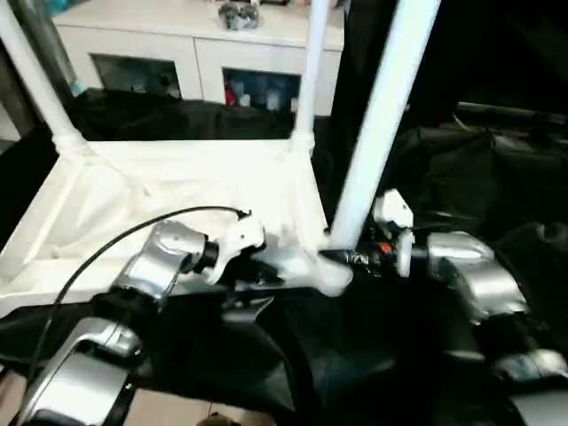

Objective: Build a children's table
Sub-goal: Rotate leg to tighten

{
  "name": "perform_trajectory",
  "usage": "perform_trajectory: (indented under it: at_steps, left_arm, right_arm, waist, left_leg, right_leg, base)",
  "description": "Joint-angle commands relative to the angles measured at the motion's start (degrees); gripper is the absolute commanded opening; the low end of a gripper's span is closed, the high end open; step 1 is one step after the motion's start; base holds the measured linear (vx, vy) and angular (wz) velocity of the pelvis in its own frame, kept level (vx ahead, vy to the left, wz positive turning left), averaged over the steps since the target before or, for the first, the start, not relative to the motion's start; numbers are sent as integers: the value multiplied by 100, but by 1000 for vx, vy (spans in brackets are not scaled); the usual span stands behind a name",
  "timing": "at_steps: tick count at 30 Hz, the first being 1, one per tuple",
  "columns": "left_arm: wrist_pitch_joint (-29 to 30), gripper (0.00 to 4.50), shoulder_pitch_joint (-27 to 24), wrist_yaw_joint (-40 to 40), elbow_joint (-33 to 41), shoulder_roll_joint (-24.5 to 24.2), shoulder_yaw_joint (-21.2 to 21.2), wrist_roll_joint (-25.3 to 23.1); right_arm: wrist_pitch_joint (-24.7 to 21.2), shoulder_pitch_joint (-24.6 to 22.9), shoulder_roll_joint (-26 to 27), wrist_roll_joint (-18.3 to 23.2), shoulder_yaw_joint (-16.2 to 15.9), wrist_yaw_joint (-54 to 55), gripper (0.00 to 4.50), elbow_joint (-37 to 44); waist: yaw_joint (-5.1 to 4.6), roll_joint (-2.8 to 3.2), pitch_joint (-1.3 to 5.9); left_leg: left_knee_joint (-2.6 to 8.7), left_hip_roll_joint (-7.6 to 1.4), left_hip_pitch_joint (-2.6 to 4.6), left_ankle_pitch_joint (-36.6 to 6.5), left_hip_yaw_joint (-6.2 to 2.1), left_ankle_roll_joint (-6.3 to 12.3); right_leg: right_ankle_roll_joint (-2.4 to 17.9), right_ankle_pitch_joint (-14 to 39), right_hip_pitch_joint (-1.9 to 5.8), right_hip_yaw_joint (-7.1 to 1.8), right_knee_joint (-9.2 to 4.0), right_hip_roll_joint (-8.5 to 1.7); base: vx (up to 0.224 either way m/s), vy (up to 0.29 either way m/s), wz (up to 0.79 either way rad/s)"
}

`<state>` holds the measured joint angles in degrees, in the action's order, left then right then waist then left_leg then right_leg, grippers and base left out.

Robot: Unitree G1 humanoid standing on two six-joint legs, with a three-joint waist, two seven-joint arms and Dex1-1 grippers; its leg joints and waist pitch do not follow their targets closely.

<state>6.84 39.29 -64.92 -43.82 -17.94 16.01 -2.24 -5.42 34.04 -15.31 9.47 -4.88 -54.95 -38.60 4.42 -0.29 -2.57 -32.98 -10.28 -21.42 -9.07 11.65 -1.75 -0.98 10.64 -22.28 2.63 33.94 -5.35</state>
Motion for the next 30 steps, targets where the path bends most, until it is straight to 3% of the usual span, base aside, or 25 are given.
perform_trajectory:
  at_steps: [1, 2, 4, 5, 6, 7, 8, 9, 10, 11, 12, 13, 14, 15, 16, 17, 18, 19, 20, 21, 22, 23, 25, 28, 30]
  left_arm:
    - [201, 0, 351, 503, 135, 305, -202, 89]
    - [432, 0, 456, 904, 75, 478, -284, 56]
    - [577, 0, 531, 1248, 33, 640, -342, 28]
    - [708, 0, 593, 1536, -9, 786, -375, -7]
    - [708, 0, 593, 1536, -9, 786, -375, -7]
    - [828, 0, 663, 1940, -70, 973, -401, -62]
    - [948, 0, 716, 2264, -129, 1188, -416, -81]
    - [989, 0, 753, 2513, -198, 1348, -408, -114]
    - [989, 0, 753, 2513, -198, 1348, -408, -114]
    - [998, 0, 774, 2674, -256, 1450, -389, -147]
    - [978, 0, 780, 2737, -304, 1479, -349, -193]
    - [950, 0, 779, 2798, -340, 1490, -320, -248]
    - [936, 0, 777, 2831, -358, 1493, -304, -282]
    - [952, 0, 758, 2788, -347, 1479, -281, -302]
    - [951, 0, 747, 2757, -335, 1463, -263, -316]
    - [946, 0, 742, 2738, -334, 1445, -252, -328]
    - [944, 0, 743, 2738, -344, 1436, -254, -332]
    - [946, 0, 748, 2750, -356, 1434, -259, -335]
    - [951, 0, 765, 2769, -387, 1422, -273, -340]
    - [953, 0, 771, 2780, -393, 1420, -273, -339]
    - [954, 0, 779, 2794, -400, 1416, -273, -337]
    - [953, 0, 790, 2806, -411, 1409, -274, -335]
    - [938, 0, 808, 2820, -442, 1405, -284, -338]
    - [906, 0, 812, 2740, -443, 1383, -286, -346]
    - [863, 0, 801, 2655, -428, 1357, -259, -356]
  right_arm:
    - [-256, -114, 189, -360, -70, 881, 187, -868]
    - [-300, 69, 350, -294, 155, 1474, 187, -1224]
    - [-332, 190, 466, -229, 280, 1810, 187, -1448]
    - [-347, 302, 568, -187, 366, 2091, 187, -1654]
    - [-347, 302, 568, -187, 366, 2091, 187, -1654]
    - [-338, 435, 692, -153, 448, 2388, 187, -1891]
    - [-362, 559, 822, -123, 511, 2644, 187, -2092]
    - [-380, 651, 921, -145, 527, 2786, 187, -2233]
    - [-380, 651, 921, -145, 527, 2786, 187, -2233]
    - [-394, 715, 992, -173, 532, 2862, 187, -2326]
    - [-402, 749, 1037, -194, 531, 2879, 187, -2378]
    - [-408, 793, 1085, -214, 531, 2866, 187, -2451]
    - [-411, 823, 1115, -221, 534, 2857, 187, -2502]
    - [-438, 843, 1135, -259, 497, 2807, 187, -2541]
    - [-442, 850, 1138, -285, 470, 2780, 187, -2555]
    - [-443, 859, 1142, -300, 456, 2757, 187, -2572]
    - [-442, 871, 1147, -303, 459, 2747, 187, -2594]
    - [-432, 888, 1153, -307, 469, 2747, 187, -2630]
    - [-401, 929, 1163, -350, 452, 2703, 187, -2683]
    - [-392, 941, 1168, -361, 454, 2701, 187, -2701]
    - [-386, 956, 1173, -370, 459, 2696, 187, -2716]
    - [-380, 971, 1178, -370, 468, 2690, 187, -2729]
    - [-363, 1016, 1190, -397, 498, 2676, 187, -2785]
    - [-357, 1079, 1195, -471, 500, 2634, 187, -2845]
    - [-350, 1115, 1190, -510, 474, 2613, 187, -2880]
  waist:
    - [-100, 46, 203]
    - [-159, 96, 205]
    - [-216, 143, 196]
    - [-293, 216, 172]
    - [-308, 215, 157]
    - [-315, 269, 151]
    - [-302, 261, 115]
    - [-267, 276, 127]
    - [-194, 236, 132]
    - [-203, 96, 136]
    - [-239, 25, 70]
    - [-300, -58, 25]
    - [-272, 133, 8]
    - [-447, 296, 45]
    - [-331, 443, 83]
    - [-286, 363, 109]
    - [-288, 197, 162]
    - [-242, 117, 125]
    - [-187, 65, 126]
    - [-189, 6, 157]
    - [-130, 15, 245]
    - [-98, 58, 257]
    - [-78, 92, 230]
    - [-111, 80, 217]
    - [-118, 82, 207]
  left_leg:
    - [496, -290, 209, -3445, -335, -537]
    - [506, -277, 235, -3680, -376, -575]
    - [511, -285, 298, -4009, -409, -589]
    - [609, -312, 282, -4522, -461, -620]
    - [650, -325, 280, -4683, -467, -620]
    - [712, -336, 288, -4929, -438, -617]
    - [842, -379, 250, -5113, -372, -600]
    - [932, -409, 192, -5118, -324, -624]
    - [1021, -377, 189, -4961, -191, -598]
    - [653, -186, 503, -4463, -101, -491]
    - [161, -12, 847, -3988, -96, -389]
    - [-357, 122, 725, -2478, -175, -90]
    - [-286, 27, 647, -2280, -233, -52]
    - [233, -273, 182, -3111, -441, -189]
    - [876, -594, -125, -4799, -605, -334]
    - [970, -532, 299, -5265, -530, -428]
    - [718, -354, 539, -4839, -463, -463]
    - [420, -156, 345, -3843, -426, -472]
    - [321, -185, 294, -3105, -446, -341]
    - [339, -198, 218, -2752, -457, -275]
    - [416, -261, 97, -1971, -435, -184]
    - [421, -296, 126, -1621, -363, -112]
    - [442, -287, 130, -1699, -293, -73]
    - [483, -276, 117, -2376, -333, -225]
    - [495, -284, 134, -2536, -342, -266]
  right_leg:
    - [700, 3844, 7, -95, -633, -395]
    - [627, 3898, 1, -45, -665, -377]
    - [627, 3716, 2, 54, -721, -341]
    - [636, 3263, 78, 186, -705, -266]
    - [630, 3125, 94, 224, -705, -240]
    - [686, 2898, 112, 254, -639, -213]
    - [705, 2706, 193, 314, -536, -149]
    - [784, 2508, 267, 278, -351, -149]
    - [772, 2532, 272, 257, -298, -101]
    - [633, 3450, -51, 247, -736, -215]
    - [406, 4411, -397, 415, -1254, -341]
    - [-95, 5537, -198, 603, -1552, -727]
    - [-155, 5460, 5, 695, -1568, -771]
    - [-357, 4141, 580, 1055, -1038, -538]
    - [243, 1292, 796, 569, 204, -269]
    - [559, 539, 329, 395, 124, -175]
    - [708, 1115, 148, 233, -144, -308]
    - [742, 3236, 143, 82, -536, -581]
    - [623, 4374, 137, -3, -708, -728]
    - [571, 4407, 201, -9, -695, -699]
    - [688, 3499, 288, -37, -568, -625]
    - [952, 2584, 226, -44, -521, -550]
    - [1238, 2149, 230, -28, -473, -484]
    - [1029, 2871, 215, 9, -533, -471]
    - [972, 2990, 179, 5, -560, -471]
  base:
    - [-70, 25, -18]
    - [-70, 25, -18]
    - [-77, 43, -13]
    - [-73, 49, -13]
    - [0, 0, 0]
    - [0, 0, 0]
    - [0, 0, 0]
    - [0, 0, 0]
    - [0, 0, 0]
    - [0, 0, 0]
    - [-4, -52, 5]
    - [17, 43, -29]
    - [17, 43, -29]
    - [106, 130, -40]
    - [94, 59, -5]
    - [94, 59, -5]
    - [68, -68, 17]
    - [58, -93, 1]
    - [58, -93, 1]
    - [0, 0, 0]
    - [0, 0, 0]
    - [0, 0, 0]
    - [0, 0, 0]
    - [0, 0, 0]
    - [0, 0, 0]
